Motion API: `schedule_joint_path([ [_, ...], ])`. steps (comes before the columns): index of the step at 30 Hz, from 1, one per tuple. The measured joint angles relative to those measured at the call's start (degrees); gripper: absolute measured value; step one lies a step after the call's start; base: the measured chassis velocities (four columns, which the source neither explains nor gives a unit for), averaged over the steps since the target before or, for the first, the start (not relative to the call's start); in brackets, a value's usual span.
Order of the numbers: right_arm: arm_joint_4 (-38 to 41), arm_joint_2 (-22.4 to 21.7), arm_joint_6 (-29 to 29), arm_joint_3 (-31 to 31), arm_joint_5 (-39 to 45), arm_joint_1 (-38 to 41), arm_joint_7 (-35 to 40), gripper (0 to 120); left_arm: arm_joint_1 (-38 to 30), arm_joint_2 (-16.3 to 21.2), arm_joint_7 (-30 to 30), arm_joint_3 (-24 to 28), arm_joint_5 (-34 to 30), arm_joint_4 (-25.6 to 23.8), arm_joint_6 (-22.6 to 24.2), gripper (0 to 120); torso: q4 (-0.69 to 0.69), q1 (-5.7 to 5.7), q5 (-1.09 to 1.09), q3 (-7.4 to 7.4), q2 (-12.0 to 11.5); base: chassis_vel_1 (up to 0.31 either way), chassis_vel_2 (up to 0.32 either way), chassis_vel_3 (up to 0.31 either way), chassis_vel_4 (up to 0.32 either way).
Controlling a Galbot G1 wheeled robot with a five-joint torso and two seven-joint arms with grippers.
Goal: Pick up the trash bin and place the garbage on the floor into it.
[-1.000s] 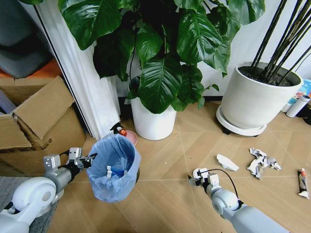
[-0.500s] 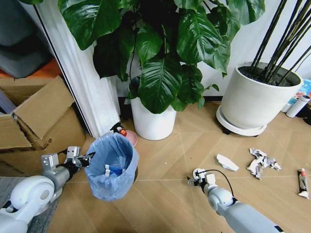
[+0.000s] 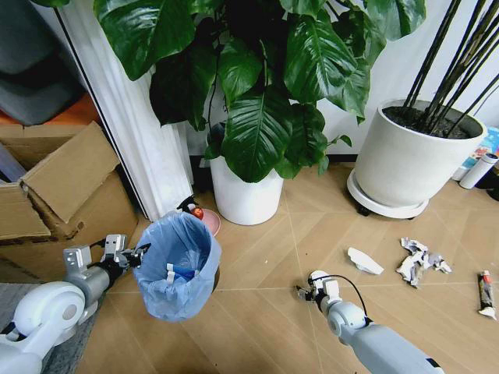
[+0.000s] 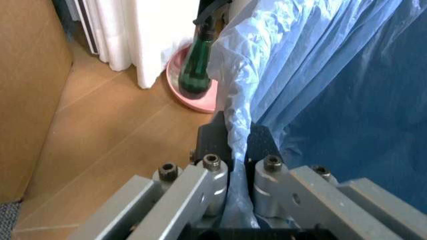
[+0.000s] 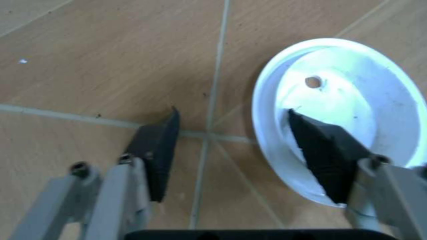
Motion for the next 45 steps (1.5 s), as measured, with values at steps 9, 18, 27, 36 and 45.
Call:
schedule_joint_path([
  [9, -0.3, -0.5, 0.1, -0.2, -0.4, 0.1, 0.0, 29, 0.0, -0.4, 0.1, 0.0, 0.0, 0.2, 0.0, 0, 0.01, 0.00, 0.02, 0.00, 0.0, 0.000, 0.000, 0.000, 0.000],
  [18, 0.0, -1.0, -0.1, -0.1, -0.5, -0.3, 0.0, 0, -0.1, -0.5, 0.0, -0.2, 0.0, 0.1, 0.0, 0, 0.03, 0.00, 0.04, 0.00, 0.0, 0.000, 0.000, 0.000, 0.000],
  [27, 5.8, -3.8, 0.3, 0.8, 0.9, -1.0, -1.0, 0, 0.2, -0.7, 0.0, -0.3, 0.1, 0.0, 0.0, 0, 0.01, 0.01, 0.06, 0.02, 0.0, 0.000, 0.000, 0.000, 0.000],
  [36, 20.6, -5.1, 17.0, -3.5, 8.2, 6.1, -16.0, 0, -0.2, -1.0, 0.0, 1.4, 0.5, -0.1, 0.0, 0, 0.03, 0.01, 0.05, 0.02, 0.0, 0.000, 0.000, 0.000, 0.000],
  [45, 24.2, 1.4, 24.6, -10.9, 16.4, 18.9, -33.0, 0, -1.2, -0.5, -0.2, 4.5, 1.5, 0.0, 0.0, 0, 0.02, 0.01, 0.03, 0.01, 0.0, 0.000, 0.000, 0.000, 0.000],
])
